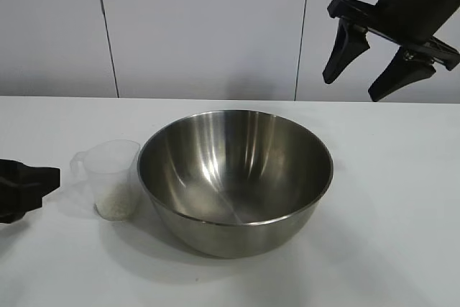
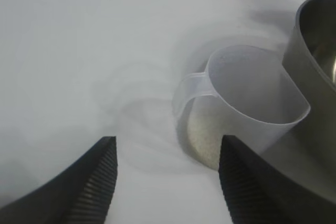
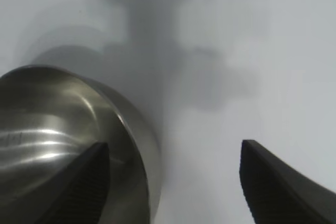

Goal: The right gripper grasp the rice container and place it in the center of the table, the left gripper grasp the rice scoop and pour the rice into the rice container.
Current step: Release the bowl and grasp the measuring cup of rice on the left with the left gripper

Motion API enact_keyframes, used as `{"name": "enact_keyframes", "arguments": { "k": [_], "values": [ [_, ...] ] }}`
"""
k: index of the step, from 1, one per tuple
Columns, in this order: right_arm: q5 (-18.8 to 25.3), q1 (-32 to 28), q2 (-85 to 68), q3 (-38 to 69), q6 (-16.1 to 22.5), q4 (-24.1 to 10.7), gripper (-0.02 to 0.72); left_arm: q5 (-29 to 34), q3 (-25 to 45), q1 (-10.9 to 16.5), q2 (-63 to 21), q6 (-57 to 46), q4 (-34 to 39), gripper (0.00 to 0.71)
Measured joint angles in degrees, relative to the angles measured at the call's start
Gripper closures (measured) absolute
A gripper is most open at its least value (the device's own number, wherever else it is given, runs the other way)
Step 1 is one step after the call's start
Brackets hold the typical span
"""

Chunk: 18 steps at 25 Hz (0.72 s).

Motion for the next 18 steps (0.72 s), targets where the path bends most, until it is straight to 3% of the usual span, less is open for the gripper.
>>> {"name": "enact_keyframes", "arguments": {
  "k": [8,18],
  "values": [
    [0.0,0.0,0.0,0.0,0.0,1.82,0.219,-0.78,-2.25,0.0,10.78,1.21,-0.06,0.287],
    [-0.51,0.0,0.0,0.0,0.0,2.49,0.219,-0.97,-9.25,0.0,11.4,5.82,-0.73,0.287]
  ]
}}
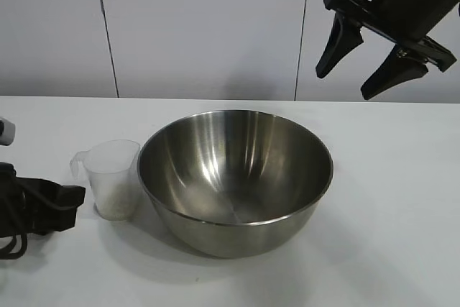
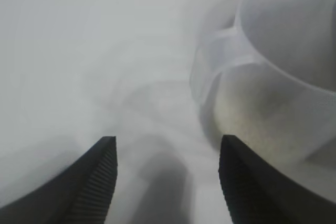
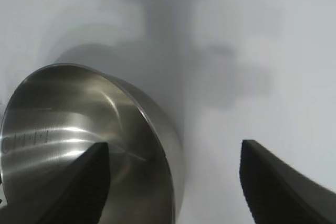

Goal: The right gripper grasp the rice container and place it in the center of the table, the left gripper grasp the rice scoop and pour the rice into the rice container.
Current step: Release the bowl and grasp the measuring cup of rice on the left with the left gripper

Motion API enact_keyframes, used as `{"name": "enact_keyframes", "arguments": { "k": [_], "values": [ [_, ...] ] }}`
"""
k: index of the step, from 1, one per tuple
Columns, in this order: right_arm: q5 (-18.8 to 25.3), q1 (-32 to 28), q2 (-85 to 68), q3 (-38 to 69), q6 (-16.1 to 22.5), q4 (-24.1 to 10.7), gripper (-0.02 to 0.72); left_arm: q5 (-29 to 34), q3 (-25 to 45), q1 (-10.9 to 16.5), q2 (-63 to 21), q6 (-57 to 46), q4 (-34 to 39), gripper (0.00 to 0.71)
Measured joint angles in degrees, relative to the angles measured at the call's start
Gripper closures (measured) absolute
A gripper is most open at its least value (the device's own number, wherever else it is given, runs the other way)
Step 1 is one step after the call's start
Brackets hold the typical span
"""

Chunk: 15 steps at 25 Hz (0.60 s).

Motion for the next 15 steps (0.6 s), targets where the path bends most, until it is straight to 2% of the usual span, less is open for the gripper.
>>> {"name": "enact_keyframes", "arguments": {
  "k": [12,14,15],
  "values": [
    [-1.48,0.0,0.0,0.0,0.0,0.18,0.219,0.06,-2.77,0.0,0.11,0.0,-2.07,0.291],
    [-1.71,0.0,0.0,0.0,0.0,0.18,0.219,0.06,-3.06,0.0,0.11,0.0,-2.07,0.33],
    [-1.71,0.0,0.0,0.0,0.0,0.24,0.219,0.06,-3.32,0.0,0.17,0.0,-2.07,0.373]
  ]
}}
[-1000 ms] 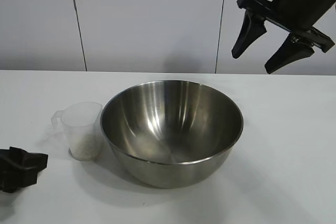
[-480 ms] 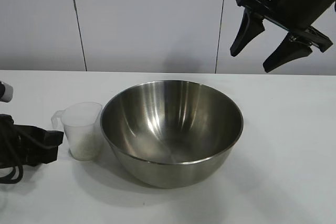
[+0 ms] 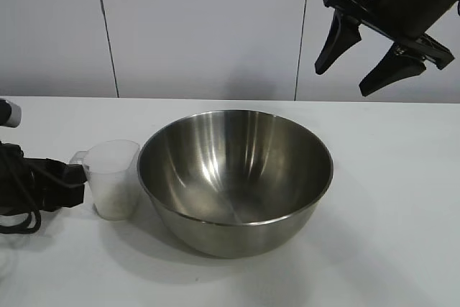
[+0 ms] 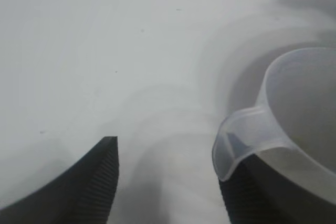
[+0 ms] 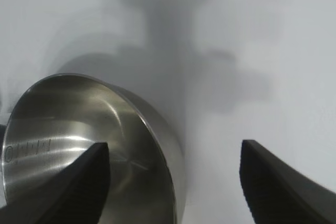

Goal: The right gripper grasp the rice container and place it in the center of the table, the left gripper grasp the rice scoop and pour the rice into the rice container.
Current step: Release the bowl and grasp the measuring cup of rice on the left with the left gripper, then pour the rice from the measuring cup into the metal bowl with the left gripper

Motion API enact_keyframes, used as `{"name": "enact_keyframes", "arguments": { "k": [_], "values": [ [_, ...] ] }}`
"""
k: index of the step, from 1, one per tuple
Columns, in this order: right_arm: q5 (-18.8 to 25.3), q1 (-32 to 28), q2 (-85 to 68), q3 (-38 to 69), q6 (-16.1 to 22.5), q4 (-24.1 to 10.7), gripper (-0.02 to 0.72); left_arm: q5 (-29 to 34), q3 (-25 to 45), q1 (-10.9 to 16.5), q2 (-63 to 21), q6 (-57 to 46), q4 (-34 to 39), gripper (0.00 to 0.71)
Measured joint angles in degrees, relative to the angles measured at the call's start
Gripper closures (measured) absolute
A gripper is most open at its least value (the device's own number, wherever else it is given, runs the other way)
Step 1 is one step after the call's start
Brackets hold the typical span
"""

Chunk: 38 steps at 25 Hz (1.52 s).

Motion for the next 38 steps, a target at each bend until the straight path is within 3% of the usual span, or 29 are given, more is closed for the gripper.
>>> {"name": "enact_keyframes", "arguments": {
  "k": [5,8,12,17,24,27,31,38],
  "values": [
    [-0.39,0.0,0.0,0.0,0.0,0.0,0.219,0.0,-0.76,0.0,0.05,0.0,1.92,0.643],
    [-0.94,0.0,0.0,0.0,0.0,0.0,0.219,0.0,-0.76,0.0,0.05,0.0,2.36,0.691],
    [-1.31,0.0,0.0,0.0,0.0,0.0,0.219,0.31,-0.76,0.0,-1.71,-0.36,2.36,0.702],
    [-1.5,0.0,0.0,0.0,0.0,0.0,0.219,2.03,-0.7,0.0,-11.64,0.81,2.36,0.701],
    [0.42,0.0,0.0,0.0,0.0,0.0,0.219,22.3,-2.6,-0.51,-27.68,3.94,10.06,0.701],
    [0.84,0.0,0.0,0.0,0.0,0.0,0.219,29.39,-5.46,-2.78,-31.78,5.88,12.91,0.701],
    [1.71,0.0,0.0,0.0,0.0,0.0,0.219,36.31,-9.6,-8.33,-32.7,11.97,13.28,0.701],
    [2.47,0.0,0.0,0.0,0.0,0.0,0.219,44.87,-14.52,-13.36,-32.74,33.5,9.98,0.701]
  ]
}}
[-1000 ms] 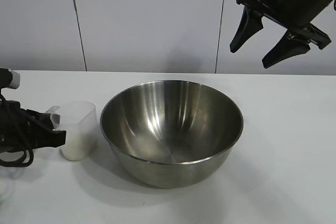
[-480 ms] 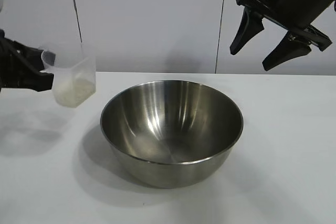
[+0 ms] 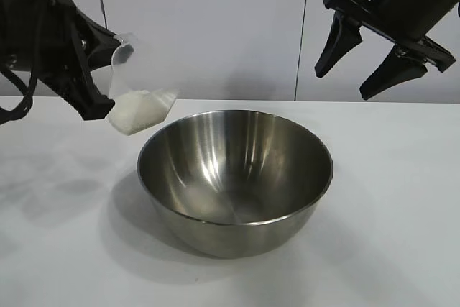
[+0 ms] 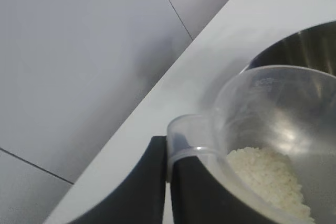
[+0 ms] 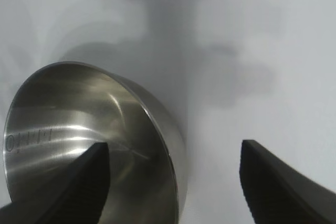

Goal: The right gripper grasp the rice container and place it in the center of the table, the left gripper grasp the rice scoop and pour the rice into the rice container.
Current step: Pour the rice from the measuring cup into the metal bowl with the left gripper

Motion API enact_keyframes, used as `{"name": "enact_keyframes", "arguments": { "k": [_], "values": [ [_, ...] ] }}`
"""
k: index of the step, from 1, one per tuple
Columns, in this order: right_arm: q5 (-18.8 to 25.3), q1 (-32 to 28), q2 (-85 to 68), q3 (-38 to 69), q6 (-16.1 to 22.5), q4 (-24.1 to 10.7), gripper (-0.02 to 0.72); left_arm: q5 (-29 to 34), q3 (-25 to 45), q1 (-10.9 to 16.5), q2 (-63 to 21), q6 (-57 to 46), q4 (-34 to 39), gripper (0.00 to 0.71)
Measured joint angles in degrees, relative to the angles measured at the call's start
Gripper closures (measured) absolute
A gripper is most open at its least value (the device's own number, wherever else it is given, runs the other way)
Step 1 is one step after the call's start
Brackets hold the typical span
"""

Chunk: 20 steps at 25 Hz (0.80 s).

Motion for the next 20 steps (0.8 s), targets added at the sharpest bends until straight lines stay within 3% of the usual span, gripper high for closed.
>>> {"name": "enact_keyframes", "arguments": {
  "k": [5,12,20],
  "values": [
    [0.36,0.0,0.0,0.0,0.0,0.0,0.219,4.8,-3.37,-3.95,-0.02,13.87,-2.55,0.701],
    [1.4,0.0,0.0,0.0,0.0,0.0,0.219,9.68,-9.67,-7.3,0.42,25.19,-3.72,0.701],
    [3.25,0.0,0.0,0.0,0.0,0.0,0.219,15.63,-16.51,-10.66,9.23,37.96,-3.87,0.701]
  ]
}}
